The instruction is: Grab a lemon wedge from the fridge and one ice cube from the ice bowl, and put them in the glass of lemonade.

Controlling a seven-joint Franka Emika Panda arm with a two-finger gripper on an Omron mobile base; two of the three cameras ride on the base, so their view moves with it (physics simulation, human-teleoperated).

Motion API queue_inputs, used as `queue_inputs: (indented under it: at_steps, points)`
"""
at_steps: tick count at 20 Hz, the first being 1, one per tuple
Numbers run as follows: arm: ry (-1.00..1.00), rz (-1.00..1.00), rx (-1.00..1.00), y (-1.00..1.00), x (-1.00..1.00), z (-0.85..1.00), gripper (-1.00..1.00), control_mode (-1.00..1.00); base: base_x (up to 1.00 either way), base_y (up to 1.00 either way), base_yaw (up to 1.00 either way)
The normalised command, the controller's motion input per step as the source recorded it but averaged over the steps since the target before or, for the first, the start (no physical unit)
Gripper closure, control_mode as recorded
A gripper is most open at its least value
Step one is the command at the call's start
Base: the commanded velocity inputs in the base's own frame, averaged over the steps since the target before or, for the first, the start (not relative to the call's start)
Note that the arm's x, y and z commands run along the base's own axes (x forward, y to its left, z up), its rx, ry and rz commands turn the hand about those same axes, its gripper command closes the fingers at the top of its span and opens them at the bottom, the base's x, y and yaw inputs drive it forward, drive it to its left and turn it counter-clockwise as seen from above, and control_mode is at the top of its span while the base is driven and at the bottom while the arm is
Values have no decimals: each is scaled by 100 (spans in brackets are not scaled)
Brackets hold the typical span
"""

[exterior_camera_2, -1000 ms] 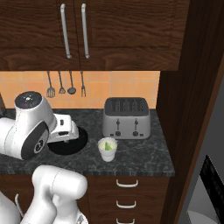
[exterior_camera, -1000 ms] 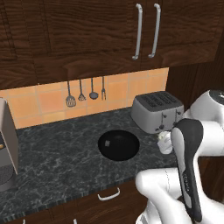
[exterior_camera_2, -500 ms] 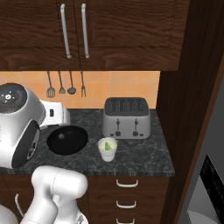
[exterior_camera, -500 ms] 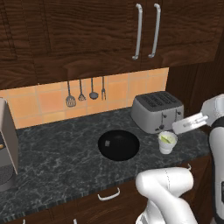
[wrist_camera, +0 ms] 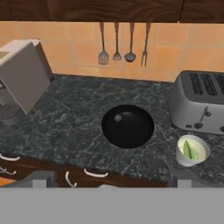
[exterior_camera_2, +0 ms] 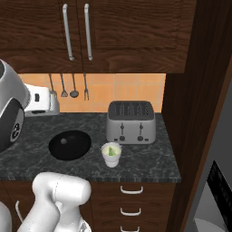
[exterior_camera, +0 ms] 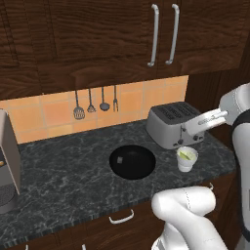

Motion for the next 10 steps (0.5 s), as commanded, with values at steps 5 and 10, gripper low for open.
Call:
queue_inputs:
  at_steps: [5,10]
  points:
    - [1,-6,-6,0,-4,-41,-100,-100,0,0,0]
    - [8,-3,-5,-3,-3,-29,-100,-100,0,0,0]
